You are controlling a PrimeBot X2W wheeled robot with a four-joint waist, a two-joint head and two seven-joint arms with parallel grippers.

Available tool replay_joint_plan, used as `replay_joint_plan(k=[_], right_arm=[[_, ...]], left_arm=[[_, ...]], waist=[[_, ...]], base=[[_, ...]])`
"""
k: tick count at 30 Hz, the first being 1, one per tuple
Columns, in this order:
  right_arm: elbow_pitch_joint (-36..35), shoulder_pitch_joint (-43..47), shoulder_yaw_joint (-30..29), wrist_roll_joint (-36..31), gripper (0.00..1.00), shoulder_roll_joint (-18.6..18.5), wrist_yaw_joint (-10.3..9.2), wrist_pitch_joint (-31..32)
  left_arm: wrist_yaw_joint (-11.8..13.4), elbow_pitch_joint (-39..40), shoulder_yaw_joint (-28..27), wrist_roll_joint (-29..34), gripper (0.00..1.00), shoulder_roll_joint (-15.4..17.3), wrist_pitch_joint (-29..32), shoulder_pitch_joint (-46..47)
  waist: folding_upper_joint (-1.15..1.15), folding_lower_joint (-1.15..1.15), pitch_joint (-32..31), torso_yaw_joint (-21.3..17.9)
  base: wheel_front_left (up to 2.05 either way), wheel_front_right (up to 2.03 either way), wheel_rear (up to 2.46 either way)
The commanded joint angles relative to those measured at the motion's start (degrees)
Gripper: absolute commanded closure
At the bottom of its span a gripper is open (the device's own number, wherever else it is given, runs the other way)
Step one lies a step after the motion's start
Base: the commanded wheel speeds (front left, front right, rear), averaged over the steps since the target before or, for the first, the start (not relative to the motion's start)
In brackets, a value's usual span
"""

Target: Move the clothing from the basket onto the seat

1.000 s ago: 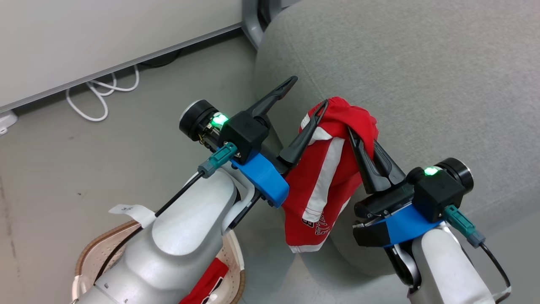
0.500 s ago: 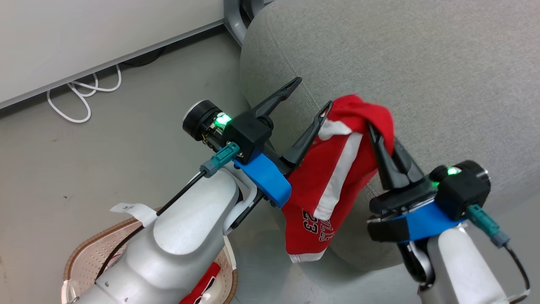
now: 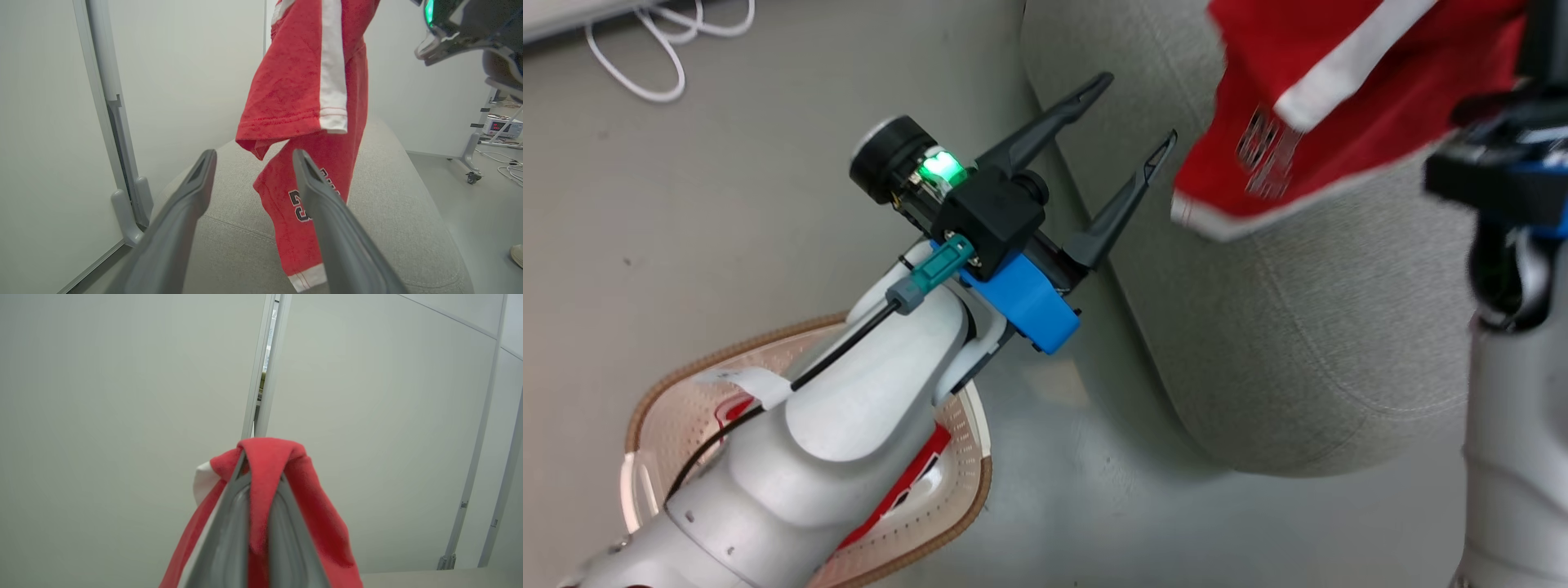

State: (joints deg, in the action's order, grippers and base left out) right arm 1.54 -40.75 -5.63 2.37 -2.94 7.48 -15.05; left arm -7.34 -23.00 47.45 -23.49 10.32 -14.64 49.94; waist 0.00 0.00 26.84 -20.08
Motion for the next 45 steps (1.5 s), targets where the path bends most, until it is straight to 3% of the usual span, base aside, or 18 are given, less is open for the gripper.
replay_joint_plan(k=[1, 12, 22, 25, 37, 42, 43, 44, 45], right_arm=[[-0.1, -2.63, -0.85, -0.97, 1.0, 0.08, 0.03, -0.2], [4.25, -19.92, -12.61, -3.36, 1.0, -9.99, 0.02, -0.19], [13.54, -28.04, -21.11, -3.88, 1.0, -19.77, 0.03, -0.19], [15.22, -27.95, -21.84, -4.38, 1.0, -19.73, 0.02, -0.2], [25.41, -16.89, -25.52, -5.57, 1.0, -9.76, 0.02, -0.2], [27.73, -13.53, -26.66, -5.21, 1.0, -7.39, 0.02, -0.19], [28.44, -12.98, -26.64, -4.88, 0.7, -7.22, 0.02, -0.19], [28.49, -12.71, -26.77, -4.7, 0.2, -7.35, 0.02, -0.2], [28.45, -12.31, -26.74, -4.51, 0.0, -7.5, 0.02, -0.2]], left_arm=[[0.18, 0.46, 0.02, 0.54, 0.0, 0.88, 0.15, 1.22], [0.93, 6.44, -0.17, 2.56, 0.0, 5.05, 3.0, 4.73], [1.94, 11.77, -0.47, 3.11, 0.0, 9.13, 5.5, 4.49], [2.19, 13.06, -0.51, 3.19, 0.0, 10.01, 6.01, 4.05], [2.72, 15.57, 0.15, 2.84, 0.0, 10.84, 6.83, 4.15], [2.75, 15.59, 0.13, 2.46, 0.0, 11.0, 6.31, 3.81], [2.8, 15.4, 0.19, 2.34, 0.0, 10.95, 6.15, 3.52], [2.87, 15.22, 0.24, 2.33, 0.0, 10.87, 5.91, 3.26], [3.0, 15.03, 0.3, 2.25, 0.0, 10.72, 5.59, 3.11]], waist=[[0.0, 0.0, 4.55, 1.43], [0.0, 0.0, 16.02, 3.12], [0.0, 0.0, 21.93, 3.03], [0.0, 0.0, 22.87, 2.89], [0.0, 0.0, 23.32, 3.09], [0.0, 0.0, 22.52, 3.29], [0.0, 0.0, 22.14, 3.36], [0.0, 0.0, 21.72, 3.4], [0.0, 0.0, 21.23, 3.46]], base=[[0.0, 0.0, 0.0], [0.0, 0.0, 0.0], [0.0, 0.0, 0.0], [0.0, 0.0, 0.0], [0.0, 0.0, 0.0], [0.0, 0.0, 0.0], [0.0, 0.0, 0.0], [0.0, 0.0, 0.0], [0.0, 0.0, 0.0]])
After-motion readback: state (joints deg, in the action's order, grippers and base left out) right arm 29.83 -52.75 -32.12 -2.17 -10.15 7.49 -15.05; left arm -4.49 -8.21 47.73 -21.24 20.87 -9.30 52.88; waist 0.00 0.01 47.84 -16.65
